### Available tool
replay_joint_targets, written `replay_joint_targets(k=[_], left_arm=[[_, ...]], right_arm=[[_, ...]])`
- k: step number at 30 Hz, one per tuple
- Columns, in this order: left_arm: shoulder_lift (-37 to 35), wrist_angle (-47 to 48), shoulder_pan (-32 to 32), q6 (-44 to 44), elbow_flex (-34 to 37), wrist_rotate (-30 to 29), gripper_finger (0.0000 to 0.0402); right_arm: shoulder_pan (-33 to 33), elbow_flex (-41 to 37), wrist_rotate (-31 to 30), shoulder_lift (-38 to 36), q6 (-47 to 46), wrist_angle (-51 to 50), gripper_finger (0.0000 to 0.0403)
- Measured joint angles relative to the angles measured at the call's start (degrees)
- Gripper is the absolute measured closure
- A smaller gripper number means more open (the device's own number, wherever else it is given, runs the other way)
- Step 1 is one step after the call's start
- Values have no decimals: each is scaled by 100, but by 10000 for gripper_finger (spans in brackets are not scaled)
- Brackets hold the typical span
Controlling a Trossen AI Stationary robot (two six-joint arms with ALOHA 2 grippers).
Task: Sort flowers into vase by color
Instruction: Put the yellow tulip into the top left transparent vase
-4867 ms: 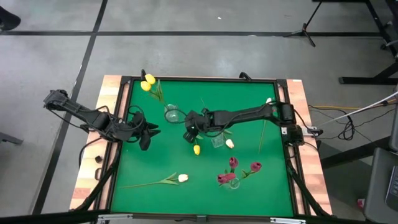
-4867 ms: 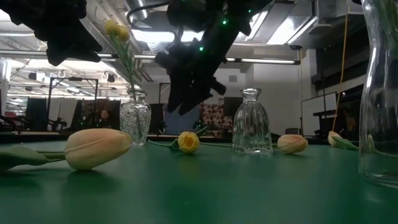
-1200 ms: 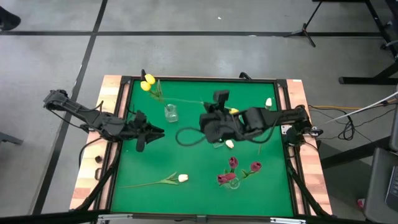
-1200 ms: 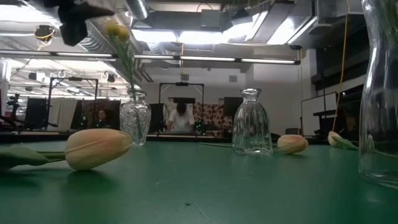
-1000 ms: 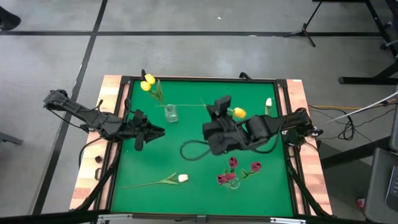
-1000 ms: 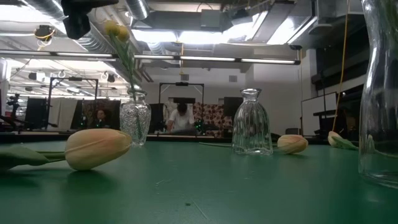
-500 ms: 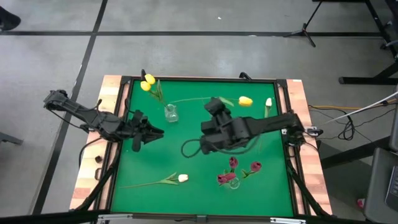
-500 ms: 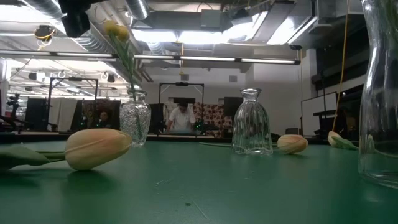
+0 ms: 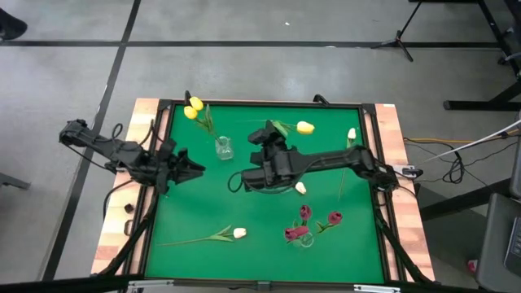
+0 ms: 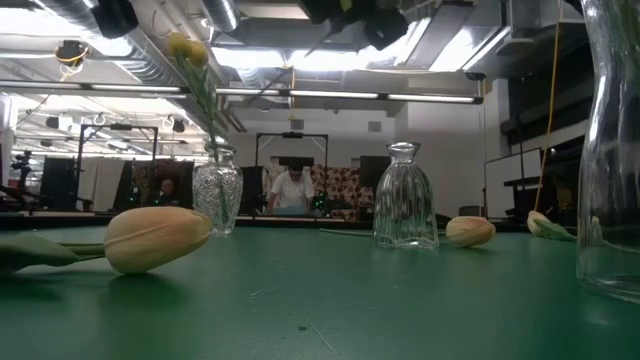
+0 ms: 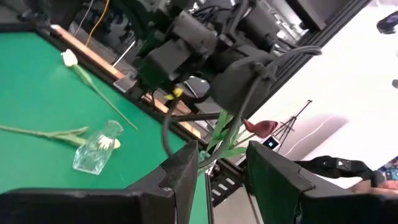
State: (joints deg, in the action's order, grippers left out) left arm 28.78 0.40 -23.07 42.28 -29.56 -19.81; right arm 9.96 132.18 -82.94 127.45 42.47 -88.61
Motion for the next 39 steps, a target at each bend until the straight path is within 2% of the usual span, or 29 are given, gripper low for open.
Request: replay_joint_targets(k=[6, 11, 20, 31, 39], left_arm=[[-74, 0, 0, -87, 0, -8, 266], [-74, 0, 1, -89, 0, -42, 266], [-73, 2, 1, -204, 0, -46, 266], [-74, 17, 2, -247, 0, -52, 266], [-73, 15, 2, -398, 0, -105, 266]], right_arm=[[11, 0, 9, 22, 521, 211, 402], [17, 2, 62, 22, 322, 362, 402], [13, 9, 446, 245, 1543, 695, 402], [17, 2, 299, 376, 1649, 967, 402], [90, -4, 463, 502, 1801, 1032, 402]])
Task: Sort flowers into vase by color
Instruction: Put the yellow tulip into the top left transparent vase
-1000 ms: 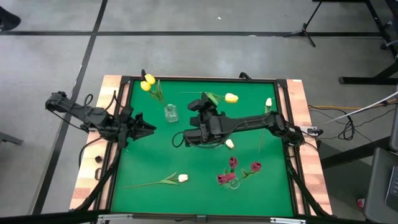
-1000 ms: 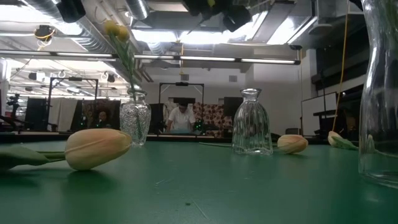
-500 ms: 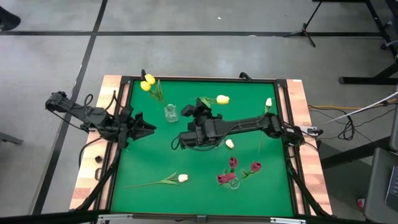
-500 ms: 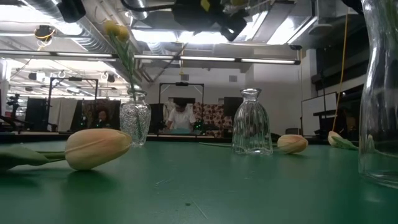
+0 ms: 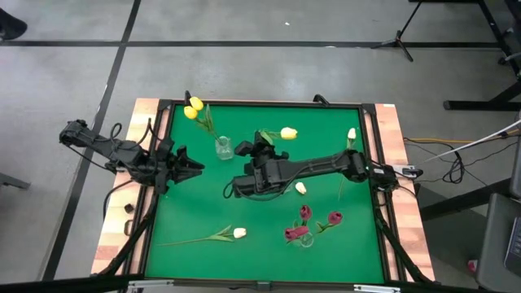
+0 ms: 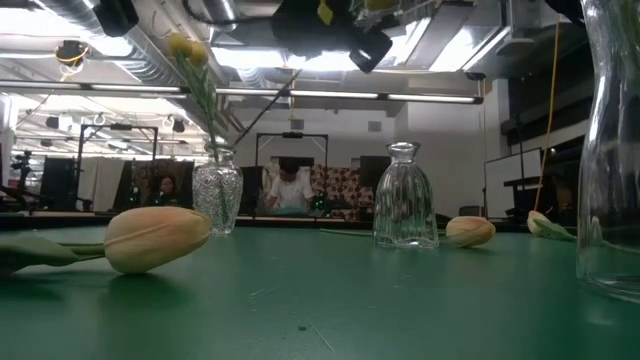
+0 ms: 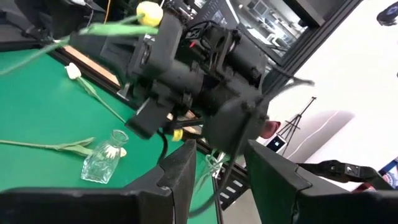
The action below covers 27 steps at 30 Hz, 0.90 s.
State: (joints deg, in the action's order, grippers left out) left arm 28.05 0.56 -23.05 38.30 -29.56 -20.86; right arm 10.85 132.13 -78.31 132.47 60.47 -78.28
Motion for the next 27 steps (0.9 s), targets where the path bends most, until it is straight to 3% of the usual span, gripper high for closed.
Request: replay_joint_targets(k=[15, 27], left_arm=[[-1, 22, -2, -2, 0, -79, 266], [1, 24, 0, -2, -1, -98, 266]], right_arm=[[-11, 7, 249, 69, 450, 263, 402], [-38, 7, 744, 71, 1817, 1784, 402]])
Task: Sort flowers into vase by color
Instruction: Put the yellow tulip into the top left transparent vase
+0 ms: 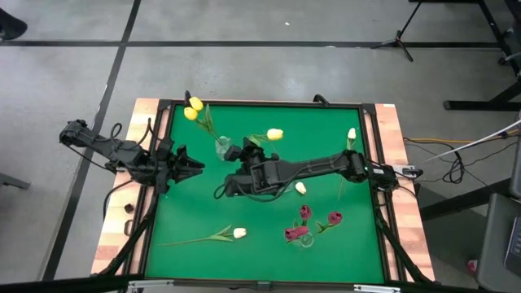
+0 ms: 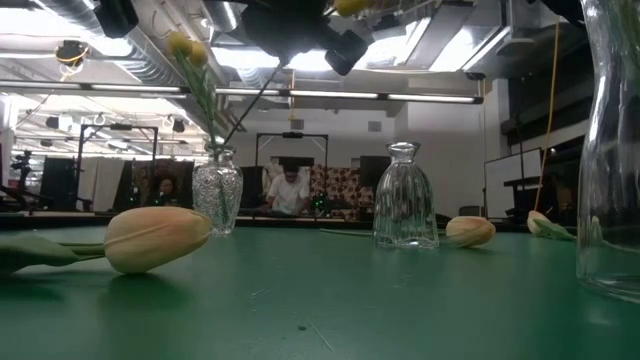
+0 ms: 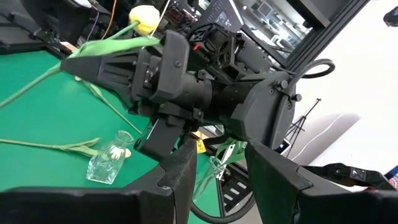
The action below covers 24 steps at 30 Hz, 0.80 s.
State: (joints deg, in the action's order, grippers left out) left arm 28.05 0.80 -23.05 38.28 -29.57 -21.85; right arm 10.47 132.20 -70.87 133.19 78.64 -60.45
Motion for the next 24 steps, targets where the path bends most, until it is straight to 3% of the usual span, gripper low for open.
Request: replay_joint_targets(k=[18, 24], left_arm=[[-2, 0, -1, -2, 1, 0, 266], [-2, 0, -2, -188, 1, -34, 266]], right_arm=[[-252, 0, 462, 4, 267, 389, 376], [-268, 0, 1112, 4, 287, 389, 375]])
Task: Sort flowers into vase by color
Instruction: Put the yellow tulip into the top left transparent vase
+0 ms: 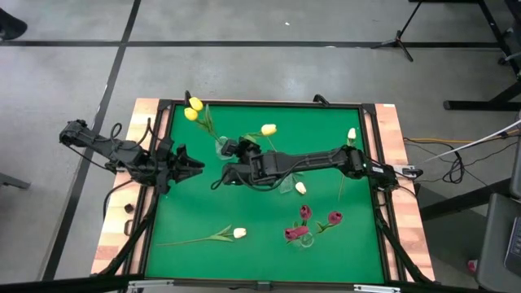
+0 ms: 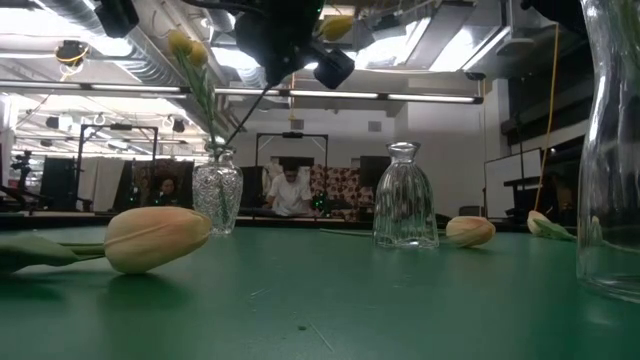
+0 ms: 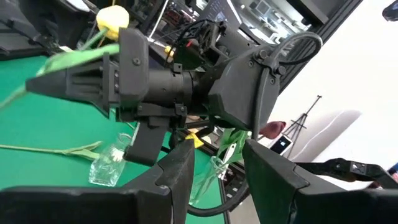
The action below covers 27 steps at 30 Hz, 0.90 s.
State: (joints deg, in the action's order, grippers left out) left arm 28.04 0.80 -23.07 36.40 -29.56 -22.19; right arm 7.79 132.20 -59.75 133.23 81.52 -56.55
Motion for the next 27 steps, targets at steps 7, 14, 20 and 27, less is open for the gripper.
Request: replay_joint_targets(k=[7, 14, 20, 27], left_arm=[[1, 0, 0, -104, 0, -311, 266], [1, 0, 0, -105, -1, -384, 266], [0, 0, 0, -107, 0, -385, 266], [1, 0, 1, -109, 0, -388, 266]], right_arm=[[2, 0, 329, 0, 9, 81, 375], [-41, 0, 687, 0, 28, 258, 347], [-159, 0, 626, 0, 0, 455, 292], [-297, -2, 694, 0, 0, 725, 244]])
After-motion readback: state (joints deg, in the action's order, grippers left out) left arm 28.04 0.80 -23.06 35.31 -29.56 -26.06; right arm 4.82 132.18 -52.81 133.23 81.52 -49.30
